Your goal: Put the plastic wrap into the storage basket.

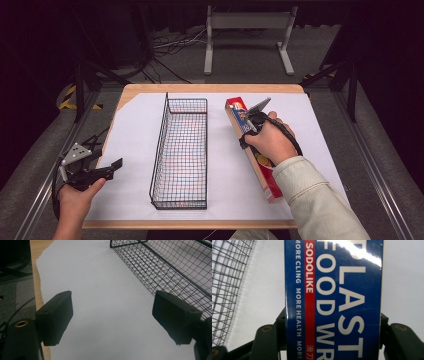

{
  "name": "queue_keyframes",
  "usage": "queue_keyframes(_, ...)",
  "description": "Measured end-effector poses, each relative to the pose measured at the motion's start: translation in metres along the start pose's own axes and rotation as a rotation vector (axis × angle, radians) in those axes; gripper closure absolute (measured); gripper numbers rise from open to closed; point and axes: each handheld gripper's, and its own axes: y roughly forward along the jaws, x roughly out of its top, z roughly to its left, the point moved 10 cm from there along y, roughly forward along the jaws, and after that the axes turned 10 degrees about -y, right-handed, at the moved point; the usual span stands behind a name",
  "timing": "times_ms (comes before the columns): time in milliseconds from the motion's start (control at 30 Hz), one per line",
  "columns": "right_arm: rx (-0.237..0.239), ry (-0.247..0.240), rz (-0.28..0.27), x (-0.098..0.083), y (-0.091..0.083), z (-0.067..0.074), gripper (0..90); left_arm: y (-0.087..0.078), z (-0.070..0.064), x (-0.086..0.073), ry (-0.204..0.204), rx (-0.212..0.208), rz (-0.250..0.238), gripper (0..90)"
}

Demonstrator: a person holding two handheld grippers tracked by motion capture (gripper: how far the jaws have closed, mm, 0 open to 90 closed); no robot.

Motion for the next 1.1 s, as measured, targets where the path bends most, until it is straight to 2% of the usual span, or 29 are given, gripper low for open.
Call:
queue_keyframes(233,-0.015,0.029,-0.003,0.008,-0.012,0.004,39.8,-0.001,-0.001,0.001,-0.005,-0.005,-0.005,17.7)
queue_keyframes(333,-0.018,0.061,-0.007,0.011,-0.016,0.008,39.7,-0.002,-0.002,0.002,-0.006,-0.007,-0.009,17.7)
queue_keyframes(367,-0.014,0.103,-0.010,0.013,-0.018,0.011,39.6,-0.002,-0.001,0.003,-0.006,-0.007,-0.013,17.7)
queue_keyframes(400,-0.011,0.170,-0.008,0.015,-0.020,0.015,39.6,-0.003,-0.001,0.003,-0.006,-0.008,-0.014,17.7)
queue_keyframes(467,-0.002,0.209,-0.009,0.019,-0.024,0.019,39.6,-0.003,-0.001,0.003,-0.006,-0.008,-0.014,17.8)
queue_keyframes(600,-0.002,0.211,-0.014,0.026,-0.029,0.027,39.6,-0.003,-0.001,0.005,-0.010,-0.013,-0.023,17.8)
queue_keyframes(733,-0.023,0.216,-0.012,0.032,-0.032,0.034,39.5,-0.004,-0.001,0.006,-0.012,-0.015,-0.025,17.8)
queue_keyframes(900,-0.017,0.232,-0.020,0.042,-0.036,0.044,39.5,-0.004,-0.001,0.007,-0.016,-0.018,-0.027,17.8)
queue_keyframes(1000,0.007,0.250,-0.022,0.047,-0.039,0.052,39.4,-0.002,-0.002,0.006,-0.018,-0.019,-0.022,17.8)
queue_keyframes(1100,0.021,0.269,-0.024,0.052,-0.039,0.058,39.4,0.000,-0.003,0.005,-0.004,-0.019,-0.015,17.9)
